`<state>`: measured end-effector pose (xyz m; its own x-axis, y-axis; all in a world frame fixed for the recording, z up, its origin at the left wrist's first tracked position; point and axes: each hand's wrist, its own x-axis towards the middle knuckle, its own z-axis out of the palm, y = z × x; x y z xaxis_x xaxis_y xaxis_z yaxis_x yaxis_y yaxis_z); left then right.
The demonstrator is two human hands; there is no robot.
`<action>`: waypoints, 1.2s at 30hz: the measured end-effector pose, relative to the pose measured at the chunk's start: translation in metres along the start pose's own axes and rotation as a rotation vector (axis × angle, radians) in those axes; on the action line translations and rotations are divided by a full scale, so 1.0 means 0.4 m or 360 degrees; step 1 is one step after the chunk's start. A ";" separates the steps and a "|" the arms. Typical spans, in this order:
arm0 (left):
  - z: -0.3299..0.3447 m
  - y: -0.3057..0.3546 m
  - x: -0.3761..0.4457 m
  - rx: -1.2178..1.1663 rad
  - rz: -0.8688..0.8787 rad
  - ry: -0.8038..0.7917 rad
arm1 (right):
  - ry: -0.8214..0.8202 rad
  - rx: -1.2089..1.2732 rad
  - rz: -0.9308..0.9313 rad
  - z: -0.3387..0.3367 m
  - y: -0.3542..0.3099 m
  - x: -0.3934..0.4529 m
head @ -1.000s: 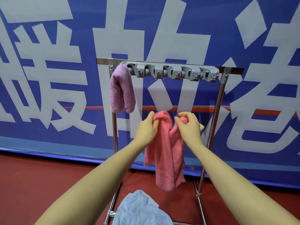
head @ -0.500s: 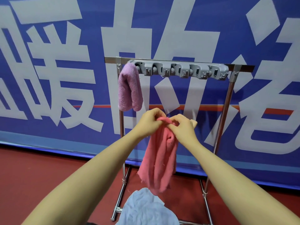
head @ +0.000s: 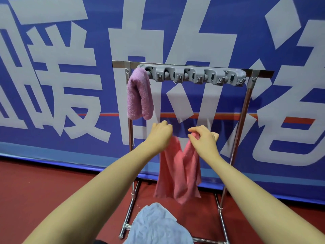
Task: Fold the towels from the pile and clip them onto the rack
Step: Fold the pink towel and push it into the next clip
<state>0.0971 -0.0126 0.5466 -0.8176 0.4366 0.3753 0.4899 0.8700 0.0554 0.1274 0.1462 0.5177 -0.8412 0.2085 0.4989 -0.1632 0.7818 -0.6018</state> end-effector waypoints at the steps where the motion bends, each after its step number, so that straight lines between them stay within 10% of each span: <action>1: 0.002 -0.005 -0.001 0.0159 -0.0036 -0.0023 | -0.0019 -0.0004 0.0059 -0.003 0.012 0.001; 14: -0.018 -0.088 0.035 -0.1396 -0.1149 0.0644 | 0.0537 0.0213 0.0371 -0.095 0.043 0.044; 24: -0.037 -0.107 0.019 -0.1428 -0.1109 0.0618 | 0.0317 -0.0084 0.0365 -0.147 0.089 0.066; 36: -0.025 -0.090 0.007 -0.1482 -0.1060 0.0812 | 0.0607 0.0642 0.0631 -0.146 0.056 0.089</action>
<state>0.0803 -0.0449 0.5548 -0.8802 -0.3442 0.3267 0.2245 0.3045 0.9257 0.1241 0.2053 0.5585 -0.6485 0.6845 0.3331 -0.1219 0.3385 -0.9330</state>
